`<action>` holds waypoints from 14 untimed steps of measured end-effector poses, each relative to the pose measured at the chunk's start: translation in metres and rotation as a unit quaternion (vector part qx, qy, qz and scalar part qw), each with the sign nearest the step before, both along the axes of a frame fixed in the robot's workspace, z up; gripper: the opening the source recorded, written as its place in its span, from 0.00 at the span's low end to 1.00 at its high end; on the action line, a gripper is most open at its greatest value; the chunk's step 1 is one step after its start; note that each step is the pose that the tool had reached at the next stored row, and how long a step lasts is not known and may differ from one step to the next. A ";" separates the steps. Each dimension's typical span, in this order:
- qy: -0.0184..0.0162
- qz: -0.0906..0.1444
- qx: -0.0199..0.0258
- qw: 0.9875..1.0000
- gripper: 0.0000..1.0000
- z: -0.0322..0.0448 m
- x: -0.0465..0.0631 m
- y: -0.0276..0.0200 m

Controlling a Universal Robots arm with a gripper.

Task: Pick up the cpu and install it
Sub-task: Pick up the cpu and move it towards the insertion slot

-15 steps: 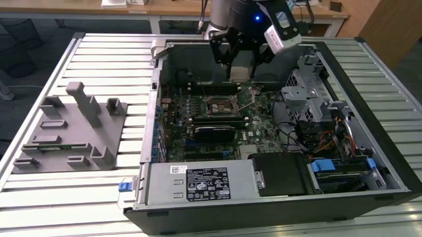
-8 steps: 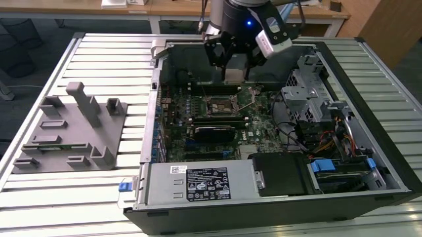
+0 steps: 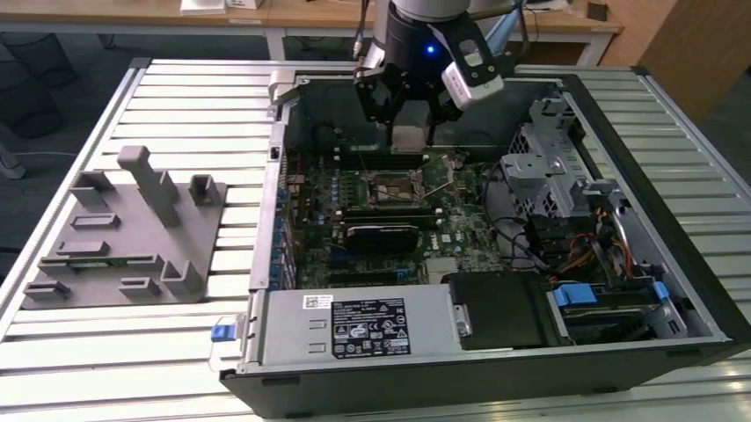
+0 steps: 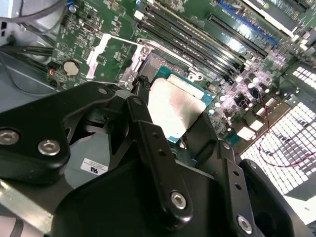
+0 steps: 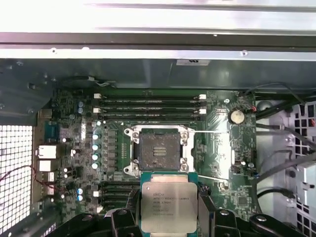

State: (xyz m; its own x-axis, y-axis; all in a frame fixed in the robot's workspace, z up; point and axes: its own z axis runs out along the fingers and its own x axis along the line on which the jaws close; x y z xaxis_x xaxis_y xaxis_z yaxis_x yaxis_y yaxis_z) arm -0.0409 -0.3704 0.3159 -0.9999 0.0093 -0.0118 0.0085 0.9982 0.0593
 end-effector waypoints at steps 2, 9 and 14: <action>0.000 0.000 0.000 1.000 0.55 -0.0063 -0.002 0.0018; 0.000 0.000 0.000 1.000 0.55 -0.0191 -0.003 0.0046; 0.000 0.006 0.000 1.000 0.55 -0.0265 -0.004 0.0099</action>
State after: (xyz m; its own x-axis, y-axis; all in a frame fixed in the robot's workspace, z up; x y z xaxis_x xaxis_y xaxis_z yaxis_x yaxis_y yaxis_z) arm -0.0451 -0.3606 0.2894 -0.9999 -0.0021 -0.0124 -0.0029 0.9982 0.0593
